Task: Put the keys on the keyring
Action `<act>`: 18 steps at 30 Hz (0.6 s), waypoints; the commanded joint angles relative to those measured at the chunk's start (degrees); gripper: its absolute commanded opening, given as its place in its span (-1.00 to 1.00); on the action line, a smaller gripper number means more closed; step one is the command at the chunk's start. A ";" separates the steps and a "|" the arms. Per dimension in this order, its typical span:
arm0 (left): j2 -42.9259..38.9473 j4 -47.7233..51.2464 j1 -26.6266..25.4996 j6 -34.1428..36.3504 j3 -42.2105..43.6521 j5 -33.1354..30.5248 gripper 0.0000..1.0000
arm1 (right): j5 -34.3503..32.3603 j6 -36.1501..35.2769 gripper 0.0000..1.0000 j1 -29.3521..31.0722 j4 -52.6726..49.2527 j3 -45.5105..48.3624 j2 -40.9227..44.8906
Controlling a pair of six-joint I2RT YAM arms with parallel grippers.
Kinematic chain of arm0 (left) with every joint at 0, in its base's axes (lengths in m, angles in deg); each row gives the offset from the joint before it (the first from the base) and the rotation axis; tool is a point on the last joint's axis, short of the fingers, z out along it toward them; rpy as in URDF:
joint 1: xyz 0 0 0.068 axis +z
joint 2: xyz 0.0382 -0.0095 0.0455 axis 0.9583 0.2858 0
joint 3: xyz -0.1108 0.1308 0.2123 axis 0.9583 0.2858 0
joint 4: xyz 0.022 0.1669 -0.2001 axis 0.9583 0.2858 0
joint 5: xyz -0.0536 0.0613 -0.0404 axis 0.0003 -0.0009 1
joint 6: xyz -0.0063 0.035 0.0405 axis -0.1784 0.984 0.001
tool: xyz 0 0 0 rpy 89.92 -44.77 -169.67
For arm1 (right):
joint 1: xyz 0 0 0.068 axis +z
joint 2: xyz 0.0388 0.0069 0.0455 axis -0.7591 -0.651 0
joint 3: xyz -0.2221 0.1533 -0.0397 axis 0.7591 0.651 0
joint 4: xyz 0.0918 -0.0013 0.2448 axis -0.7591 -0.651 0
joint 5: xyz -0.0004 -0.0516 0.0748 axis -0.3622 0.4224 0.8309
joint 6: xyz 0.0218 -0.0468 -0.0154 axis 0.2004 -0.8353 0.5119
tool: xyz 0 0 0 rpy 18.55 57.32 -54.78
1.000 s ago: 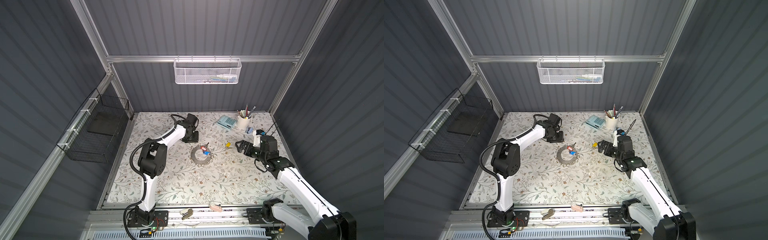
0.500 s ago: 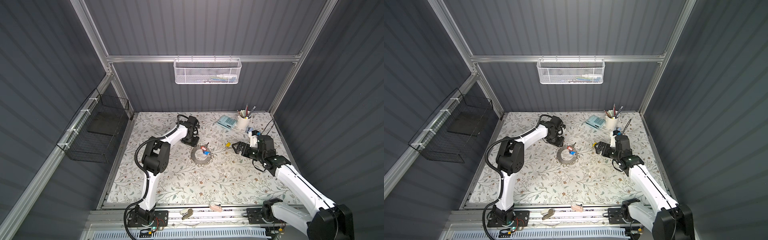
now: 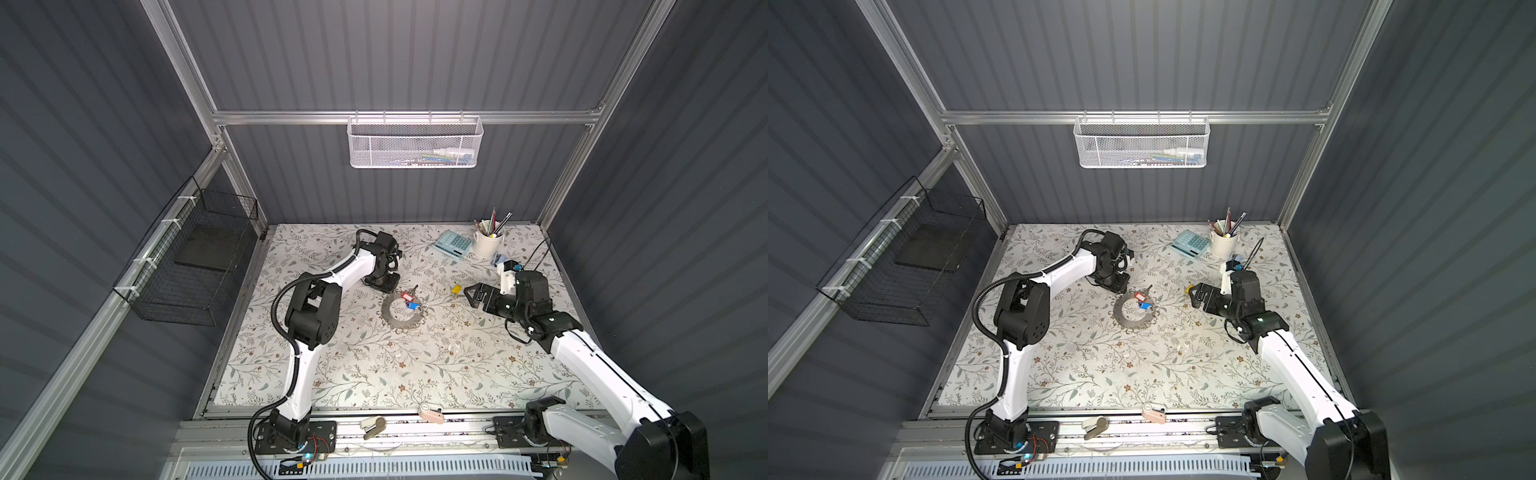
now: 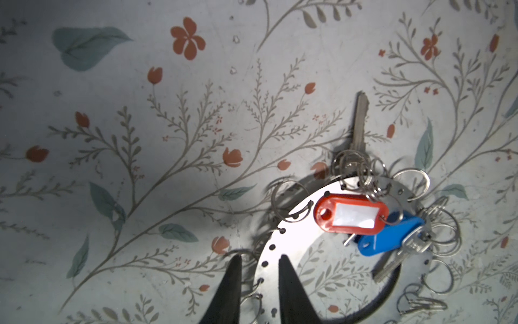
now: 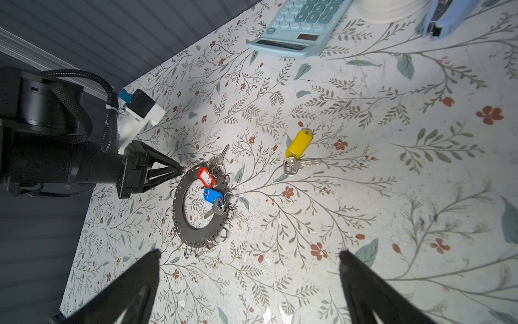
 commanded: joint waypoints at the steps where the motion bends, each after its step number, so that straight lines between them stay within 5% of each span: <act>1: 1.56 1.22 0.16 1.39 -1.44 2.96 -0.50 | 0.07 -0.36 0.98 0.32 -1.08 0.08 0.68; 7: 2.56 1.51 0.17 1.07 -1.99 1.88 -0.55 | -0.17 -0.56 0.98 0.32 -1.20 0.01 0.77; 18: 2.06 1.77 0.16 -0.08 -1.39 0.31 -1.00 | -0.53 -0.65 0.98 0.32 -1.19 -0.03 0.69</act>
